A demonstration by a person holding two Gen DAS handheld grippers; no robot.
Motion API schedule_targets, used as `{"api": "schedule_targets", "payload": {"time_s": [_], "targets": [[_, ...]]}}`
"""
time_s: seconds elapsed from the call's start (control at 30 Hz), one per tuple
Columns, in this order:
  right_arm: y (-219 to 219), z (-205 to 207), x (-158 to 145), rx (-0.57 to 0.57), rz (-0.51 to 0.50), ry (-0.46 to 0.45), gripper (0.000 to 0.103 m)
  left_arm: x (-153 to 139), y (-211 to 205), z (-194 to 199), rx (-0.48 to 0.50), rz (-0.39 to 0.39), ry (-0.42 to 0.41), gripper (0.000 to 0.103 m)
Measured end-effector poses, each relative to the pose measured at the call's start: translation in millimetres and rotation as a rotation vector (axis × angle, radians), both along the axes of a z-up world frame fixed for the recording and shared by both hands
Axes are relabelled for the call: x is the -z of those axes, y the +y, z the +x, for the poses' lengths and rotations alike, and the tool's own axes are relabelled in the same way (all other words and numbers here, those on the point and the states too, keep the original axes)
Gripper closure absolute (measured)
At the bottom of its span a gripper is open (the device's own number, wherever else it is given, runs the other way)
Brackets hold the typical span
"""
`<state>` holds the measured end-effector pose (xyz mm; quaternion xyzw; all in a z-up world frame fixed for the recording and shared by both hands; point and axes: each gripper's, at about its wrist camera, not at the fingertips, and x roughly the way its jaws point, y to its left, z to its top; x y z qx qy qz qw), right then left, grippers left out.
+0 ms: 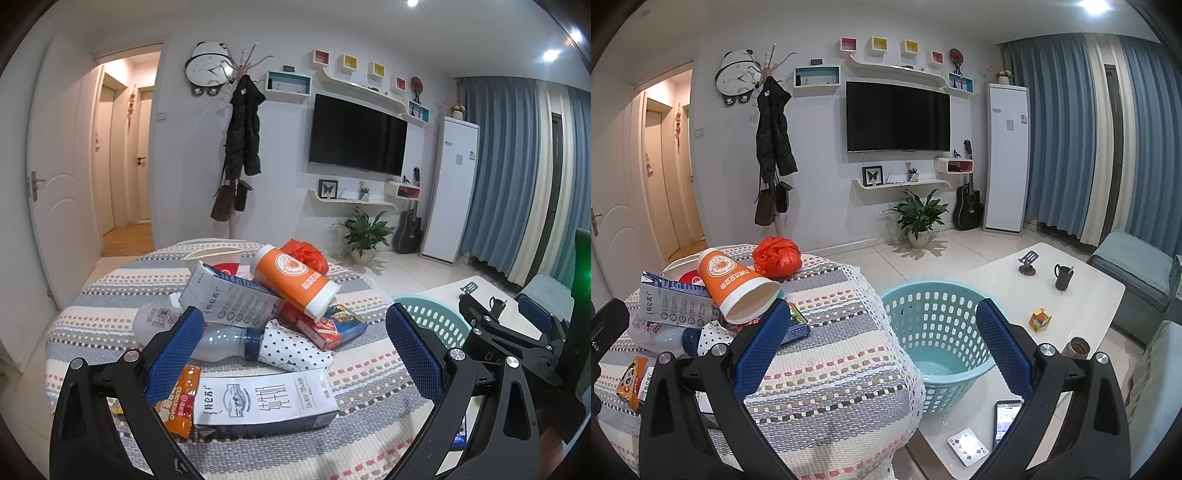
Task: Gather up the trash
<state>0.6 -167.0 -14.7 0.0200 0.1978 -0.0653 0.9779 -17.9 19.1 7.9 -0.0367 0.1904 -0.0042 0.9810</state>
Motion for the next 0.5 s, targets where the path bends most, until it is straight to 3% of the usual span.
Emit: {"api": "schedule_targets", "payload": {"time_s": [0.5], "targets": [[6.4, -3.2, -4.0, -0.005, -0.029, -0.014, 0.008, -3.8, -2.1, -4.2, 0.005, -0.003, -0.016, 0.008]]}}
